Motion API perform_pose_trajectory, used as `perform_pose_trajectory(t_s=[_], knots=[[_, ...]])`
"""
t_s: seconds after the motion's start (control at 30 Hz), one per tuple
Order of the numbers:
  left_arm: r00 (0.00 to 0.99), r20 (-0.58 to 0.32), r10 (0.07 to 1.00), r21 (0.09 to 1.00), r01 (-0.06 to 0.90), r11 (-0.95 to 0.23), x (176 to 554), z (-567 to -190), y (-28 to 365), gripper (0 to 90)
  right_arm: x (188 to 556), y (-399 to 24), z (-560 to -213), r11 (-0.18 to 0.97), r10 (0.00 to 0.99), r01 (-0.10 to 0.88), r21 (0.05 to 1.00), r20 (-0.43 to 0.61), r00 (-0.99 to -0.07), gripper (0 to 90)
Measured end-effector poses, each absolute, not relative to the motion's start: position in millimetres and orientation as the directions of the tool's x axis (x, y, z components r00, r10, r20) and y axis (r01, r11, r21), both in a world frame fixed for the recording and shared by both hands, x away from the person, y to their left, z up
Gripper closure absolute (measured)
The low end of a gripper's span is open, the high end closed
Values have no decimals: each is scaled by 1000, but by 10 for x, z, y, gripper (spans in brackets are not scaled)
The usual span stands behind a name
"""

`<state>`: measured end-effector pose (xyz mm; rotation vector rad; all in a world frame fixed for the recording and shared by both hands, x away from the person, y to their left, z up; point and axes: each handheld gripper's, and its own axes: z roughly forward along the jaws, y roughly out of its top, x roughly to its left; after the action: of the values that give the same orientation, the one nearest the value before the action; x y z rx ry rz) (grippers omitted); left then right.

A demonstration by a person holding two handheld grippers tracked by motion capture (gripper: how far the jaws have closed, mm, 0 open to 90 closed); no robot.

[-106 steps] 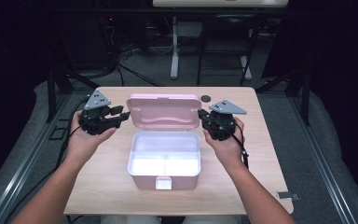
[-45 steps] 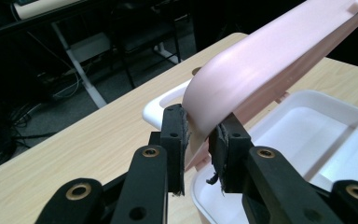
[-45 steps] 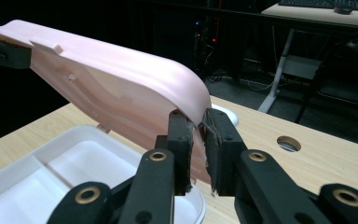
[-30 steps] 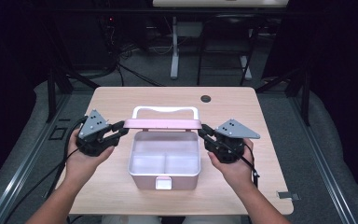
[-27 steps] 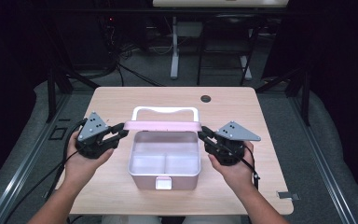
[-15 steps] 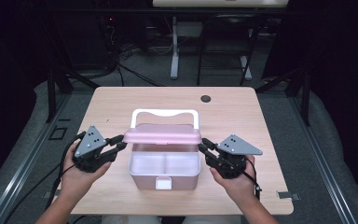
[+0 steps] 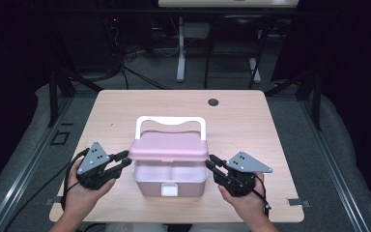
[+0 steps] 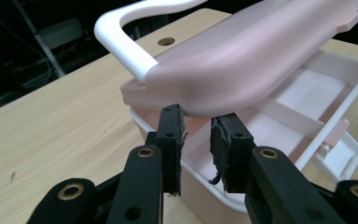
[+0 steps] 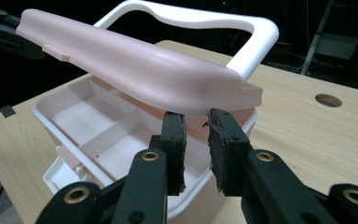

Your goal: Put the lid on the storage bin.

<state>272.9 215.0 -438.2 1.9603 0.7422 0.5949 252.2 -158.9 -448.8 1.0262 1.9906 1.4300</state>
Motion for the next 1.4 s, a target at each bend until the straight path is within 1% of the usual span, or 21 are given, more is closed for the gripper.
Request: perform_pose_trajectory(t_s=[0.1,0.13,0.23,0.53,1.13,1.27,1.4], knots=[[704,98,704,883,264,-388,2723,-4408,2159,734,2509,-1592,-4509,175,796,301,937,45,-604,757],[703,73,707,887,278,-369,2711,-4439,2167,734,2496,-1600,-4544,173,795,307,936,52,-605,757],[707,63,704,884,289,-369,2706,-4471,2178,733,2494,-1610,-4588,161,796,320,933,69,-602,754],[716,46,696,871,312,-379,2708,-4547,2189,720,2487,-1628,-4644,168,794,341,925,78,-602,748],[712,28,702,867,333,-372,2694,-4532,2291,716,2449,-1695,-4659,166,793,353,921,88,-603,728],[704,32,709,858,345,-382,2681,-4548,2324,699,2413,-1750,-4659,154,798,353,923,95,-596,721],[694,7,720,863,359,-355,2697,-4554,2377,644,2412,-1811,-4652,126,798,369,921,127,-589,714]])
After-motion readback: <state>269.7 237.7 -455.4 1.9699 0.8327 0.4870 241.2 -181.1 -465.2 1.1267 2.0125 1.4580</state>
